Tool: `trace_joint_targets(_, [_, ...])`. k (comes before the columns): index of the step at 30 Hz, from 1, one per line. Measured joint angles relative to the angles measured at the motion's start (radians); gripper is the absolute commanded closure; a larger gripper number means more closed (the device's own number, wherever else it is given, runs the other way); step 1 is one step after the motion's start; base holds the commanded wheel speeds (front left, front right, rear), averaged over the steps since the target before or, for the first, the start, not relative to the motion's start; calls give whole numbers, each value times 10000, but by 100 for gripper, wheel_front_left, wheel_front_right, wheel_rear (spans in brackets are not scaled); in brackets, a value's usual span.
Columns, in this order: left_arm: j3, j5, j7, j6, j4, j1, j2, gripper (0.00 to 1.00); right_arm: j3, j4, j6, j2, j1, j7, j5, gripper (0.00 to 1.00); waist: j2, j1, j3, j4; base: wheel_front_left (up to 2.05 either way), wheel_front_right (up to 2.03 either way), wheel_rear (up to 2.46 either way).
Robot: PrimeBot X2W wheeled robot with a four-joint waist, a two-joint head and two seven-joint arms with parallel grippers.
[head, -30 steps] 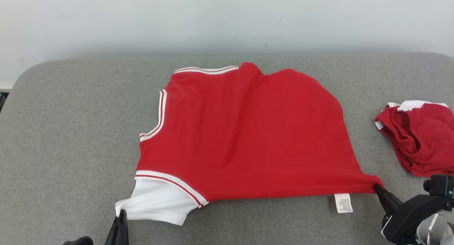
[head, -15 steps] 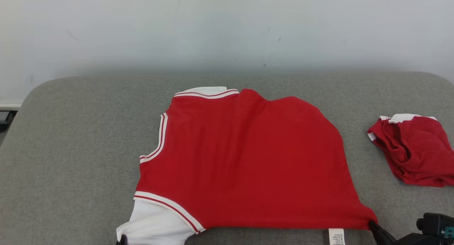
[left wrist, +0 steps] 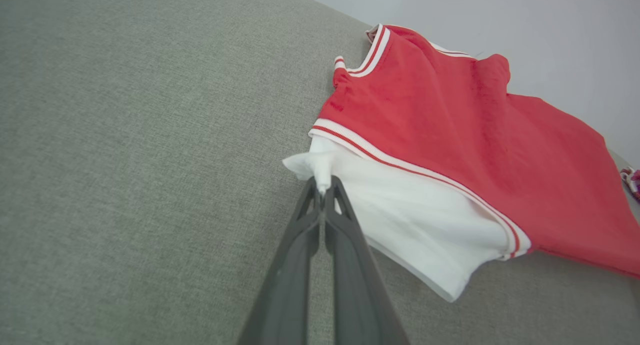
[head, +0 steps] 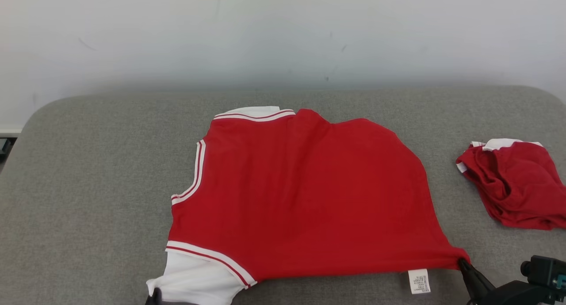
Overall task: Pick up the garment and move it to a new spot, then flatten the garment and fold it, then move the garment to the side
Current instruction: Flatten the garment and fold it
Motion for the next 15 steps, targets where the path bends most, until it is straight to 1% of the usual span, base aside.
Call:
trace_joint_targets(6, [38, -29, 88, 69, -144, -138, -4, 100, -13, -309, -2, 125, -301, 102, -232, 100, 1, 0, 213, -1, 0, 0, 0])
trace_joint_targets(15, [276, 31, 58, 71, -1001, -1469, 79, 100, -261, -1066, 0, -13, -1468, 186, -708, 100, 0, 1, 230, -9, 0, 0, 0])
